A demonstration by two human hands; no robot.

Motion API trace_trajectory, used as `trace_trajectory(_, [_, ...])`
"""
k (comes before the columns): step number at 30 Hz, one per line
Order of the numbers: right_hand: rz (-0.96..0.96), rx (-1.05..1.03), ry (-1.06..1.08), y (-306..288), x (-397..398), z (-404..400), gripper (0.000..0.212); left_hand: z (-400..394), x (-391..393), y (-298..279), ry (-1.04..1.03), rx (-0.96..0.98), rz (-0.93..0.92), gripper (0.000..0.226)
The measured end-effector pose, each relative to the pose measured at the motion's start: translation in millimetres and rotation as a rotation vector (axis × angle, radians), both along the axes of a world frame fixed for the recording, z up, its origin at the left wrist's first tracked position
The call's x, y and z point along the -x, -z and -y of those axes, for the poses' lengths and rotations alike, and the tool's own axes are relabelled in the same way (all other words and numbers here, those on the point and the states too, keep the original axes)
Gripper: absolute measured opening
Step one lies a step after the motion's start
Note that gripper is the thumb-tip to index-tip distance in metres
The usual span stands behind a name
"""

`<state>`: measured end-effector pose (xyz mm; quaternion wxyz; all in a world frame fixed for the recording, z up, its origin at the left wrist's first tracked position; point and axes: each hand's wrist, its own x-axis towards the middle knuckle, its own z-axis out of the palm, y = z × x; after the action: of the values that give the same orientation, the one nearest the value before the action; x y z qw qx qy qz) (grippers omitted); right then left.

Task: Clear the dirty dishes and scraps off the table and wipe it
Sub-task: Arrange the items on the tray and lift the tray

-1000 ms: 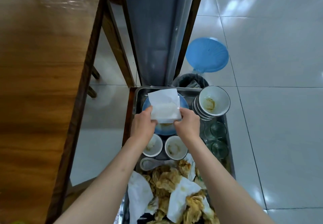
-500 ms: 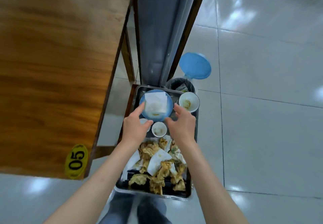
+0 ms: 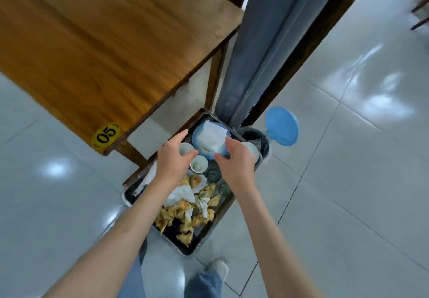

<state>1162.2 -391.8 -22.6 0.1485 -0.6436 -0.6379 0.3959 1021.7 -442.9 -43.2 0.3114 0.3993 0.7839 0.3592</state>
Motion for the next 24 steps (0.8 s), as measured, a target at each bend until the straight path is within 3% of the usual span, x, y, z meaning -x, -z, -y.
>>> trace_trajectory(8, [0.042,0.055,-0.272,16.7,-20.0,-3.6,0.058,58.7,-17.7,12.4,-0.391,0.038,0.131,0.064])
trace_trajectory(15, [0.090,0.070,-0.461,33.0,-1.1,-24.9,0.061,77.7,-18.3,26.8,-0.538,0.088,0.196,0.068])
trace_trajectory(24, [0.199,0.115,-0.711,76.2,8.0,-96.5,0.066,86.3,-40.2,66.1,-0.884,0.148,0.231,0.066])
